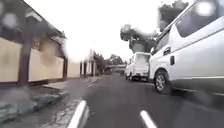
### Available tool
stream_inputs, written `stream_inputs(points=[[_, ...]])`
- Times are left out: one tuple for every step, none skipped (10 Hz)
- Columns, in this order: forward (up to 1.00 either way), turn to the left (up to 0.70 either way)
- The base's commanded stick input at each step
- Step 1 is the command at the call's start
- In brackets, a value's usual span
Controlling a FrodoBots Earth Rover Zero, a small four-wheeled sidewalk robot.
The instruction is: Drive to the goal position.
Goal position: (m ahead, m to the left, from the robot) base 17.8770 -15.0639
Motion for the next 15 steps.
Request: stream_inputs(points=[[0.7,-0.35],[0.7,-0.35],[0.7,-0.34],[0.7,-0.02],[0.7,0.05],[0.7,0.02],[0.7,0.01],[0.7,-0.13],[0.7,-0.31],[0.7,-0.29],[0.7,-0.18],[0.7,-0.18],[0.7,-0.27],[0.7,0.06],[0.7,0.01]])
